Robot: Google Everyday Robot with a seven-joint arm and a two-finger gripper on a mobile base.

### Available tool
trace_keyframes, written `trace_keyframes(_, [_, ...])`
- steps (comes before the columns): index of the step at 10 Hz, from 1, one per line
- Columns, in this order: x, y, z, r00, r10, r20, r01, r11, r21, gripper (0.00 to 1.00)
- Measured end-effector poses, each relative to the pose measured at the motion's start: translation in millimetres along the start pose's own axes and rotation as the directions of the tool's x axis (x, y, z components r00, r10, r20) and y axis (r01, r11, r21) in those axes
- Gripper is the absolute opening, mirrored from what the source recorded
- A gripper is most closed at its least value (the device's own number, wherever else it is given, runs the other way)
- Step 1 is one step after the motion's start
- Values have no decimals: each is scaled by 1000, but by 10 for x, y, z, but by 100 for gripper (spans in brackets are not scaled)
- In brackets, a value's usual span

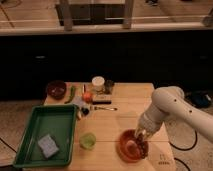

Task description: Place grapes in red bowl

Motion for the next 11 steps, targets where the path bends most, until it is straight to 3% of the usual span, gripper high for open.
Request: trace_keyframes(11, [100, -20, -24, 1000, 1, 13, -1, 1000, 5, 80])
